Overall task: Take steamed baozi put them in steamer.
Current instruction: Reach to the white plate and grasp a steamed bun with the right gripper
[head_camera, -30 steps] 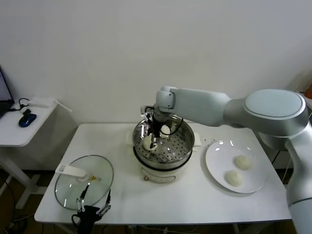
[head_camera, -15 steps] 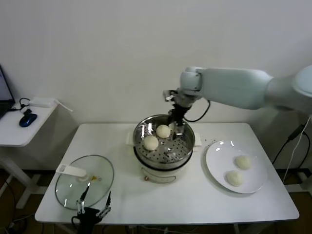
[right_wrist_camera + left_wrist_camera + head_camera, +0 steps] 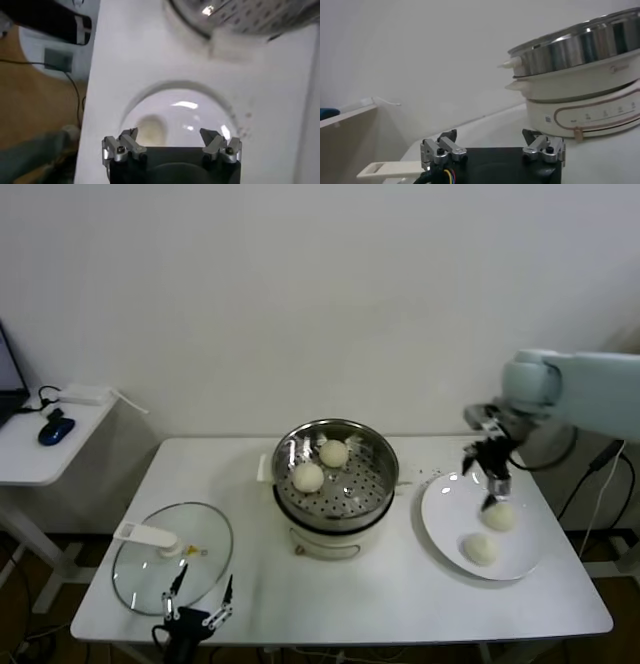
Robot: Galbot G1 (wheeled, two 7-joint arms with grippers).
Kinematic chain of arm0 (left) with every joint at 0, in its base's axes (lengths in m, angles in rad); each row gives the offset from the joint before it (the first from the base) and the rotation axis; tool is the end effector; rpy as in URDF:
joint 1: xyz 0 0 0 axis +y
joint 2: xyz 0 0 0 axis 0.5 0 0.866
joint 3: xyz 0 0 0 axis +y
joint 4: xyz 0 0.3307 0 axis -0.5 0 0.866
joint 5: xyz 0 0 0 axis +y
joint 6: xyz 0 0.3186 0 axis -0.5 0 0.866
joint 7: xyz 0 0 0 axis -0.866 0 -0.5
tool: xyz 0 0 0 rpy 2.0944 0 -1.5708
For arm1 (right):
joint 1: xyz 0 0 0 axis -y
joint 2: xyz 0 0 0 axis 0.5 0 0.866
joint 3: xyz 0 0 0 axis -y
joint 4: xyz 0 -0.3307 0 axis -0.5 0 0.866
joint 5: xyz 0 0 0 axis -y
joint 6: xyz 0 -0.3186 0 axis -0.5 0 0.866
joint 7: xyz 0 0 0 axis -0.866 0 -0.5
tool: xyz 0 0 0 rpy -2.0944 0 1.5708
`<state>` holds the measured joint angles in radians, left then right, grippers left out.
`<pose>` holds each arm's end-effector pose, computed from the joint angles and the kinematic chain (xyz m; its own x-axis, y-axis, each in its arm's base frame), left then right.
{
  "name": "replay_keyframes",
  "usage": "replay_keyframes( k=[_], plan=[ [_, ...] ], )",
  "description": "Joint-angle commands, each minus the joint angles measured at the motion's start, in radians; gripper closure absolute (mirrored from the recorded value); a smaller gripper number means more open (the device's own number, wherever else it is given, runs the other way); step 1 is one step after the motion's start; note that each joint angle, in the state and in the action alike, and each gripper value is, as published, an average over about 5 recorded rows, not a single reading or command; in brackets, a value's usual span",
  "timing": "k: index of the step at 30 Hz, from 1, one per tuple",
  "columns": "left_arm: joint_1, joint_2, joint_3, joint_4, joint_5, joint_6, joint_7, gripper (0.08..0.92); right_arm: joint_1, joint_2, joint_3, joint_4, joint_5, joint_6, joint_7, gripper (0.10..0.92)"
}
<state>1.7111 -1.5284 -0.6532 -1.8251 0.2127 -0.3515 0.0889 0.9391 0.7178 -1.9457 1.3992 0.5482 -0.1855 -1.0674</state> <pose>0.0876 0.0504 -0.3842 -0.9929 0.0741 0.0926 0.0985 0.9500 0.2962 0.4656 -0.1615 -0.0630 0.0090 -0.0309 0.9995 -0.9960 -0.0891 0.0062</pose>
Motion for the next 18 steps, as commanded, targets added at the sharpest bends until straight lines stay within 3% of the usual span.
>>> replay_keyframes(
  k=[1, 8, 18],
  plan=[
    [-0.005, -0.007, 0.003, 0.009, 0.014, 0.001, -0.001, 0.177, -0.294, -0.265, 0.164, 0.021, -0.248, -0.017, 0.071, 0.203],
    [-0.002, -0.012, 0.002, 0.015, 0.020, 0.001, -0.001, 0.177, -0.555, -0.215, 0.444, -0.088, -0.273, -0.033, 0.172, 0.203],
    [0.005, -0.019, -0.005, 0.019, 0.023, 0.003, -0.002, 0.177, -0.643, -0.136, 0.522, -0.143, -0.251, -0.051, 0.186, 0.203]
  ],
)
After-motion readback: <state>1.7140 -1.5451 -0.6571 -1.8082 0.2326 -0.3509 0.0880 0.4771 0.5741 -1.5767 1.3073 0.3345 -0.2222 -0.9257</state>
